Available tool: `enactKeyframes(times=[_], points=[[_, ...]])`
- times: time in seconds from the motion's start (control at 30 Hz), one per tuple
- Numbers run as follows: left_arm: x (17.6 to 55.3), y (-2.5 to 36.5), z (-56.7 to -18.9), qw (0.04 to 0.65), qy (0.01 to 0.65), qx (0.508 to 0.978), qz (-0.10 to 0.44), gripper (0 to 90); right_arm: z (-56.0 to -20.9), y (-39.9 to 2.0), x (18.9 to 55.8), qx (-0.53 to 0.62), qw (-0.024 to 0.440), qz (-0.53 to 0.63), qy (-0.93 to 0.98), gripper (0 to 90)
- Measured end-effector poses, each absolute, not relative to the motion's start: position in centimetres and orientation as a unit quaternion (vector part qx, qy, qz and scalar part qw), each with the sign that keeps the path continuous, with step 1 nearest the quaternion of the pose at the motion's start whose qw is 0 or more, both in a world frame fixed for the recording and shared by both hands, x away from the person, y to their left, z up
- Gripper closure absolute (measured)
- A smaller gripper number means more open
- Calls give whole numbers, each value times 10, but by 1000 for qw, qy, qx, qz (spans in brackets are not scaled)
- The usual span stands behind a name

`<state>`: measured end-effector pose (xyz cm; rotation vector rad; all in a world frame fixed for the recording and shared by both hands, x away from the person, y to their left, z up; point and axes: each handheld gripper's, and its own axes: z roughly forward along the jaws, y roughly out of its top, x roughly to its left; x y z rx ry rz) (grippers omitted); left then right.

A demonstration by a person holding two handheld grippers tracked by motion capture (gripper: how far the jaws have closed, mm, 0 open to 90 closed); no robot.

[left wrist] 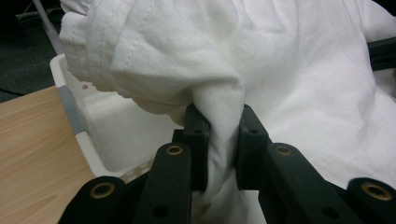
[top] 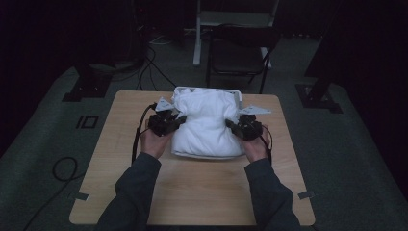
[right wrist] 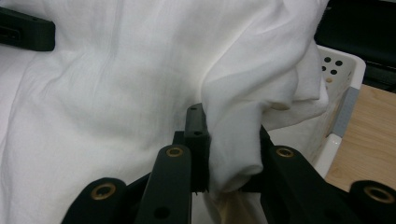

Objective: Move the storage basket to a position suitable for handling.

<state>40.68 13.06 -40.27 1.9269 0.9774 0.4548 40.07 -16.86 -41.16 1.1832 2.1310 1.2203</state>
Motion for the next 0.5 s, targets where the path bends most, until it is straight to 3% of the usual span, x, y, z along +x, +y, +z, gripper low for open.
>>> enactKeyframes(times=[0.5], points=[[427, 125, -396, 447, 398, 778, 192, 781, -405, -172, 423, 441, 203, 440, 756, 781]])
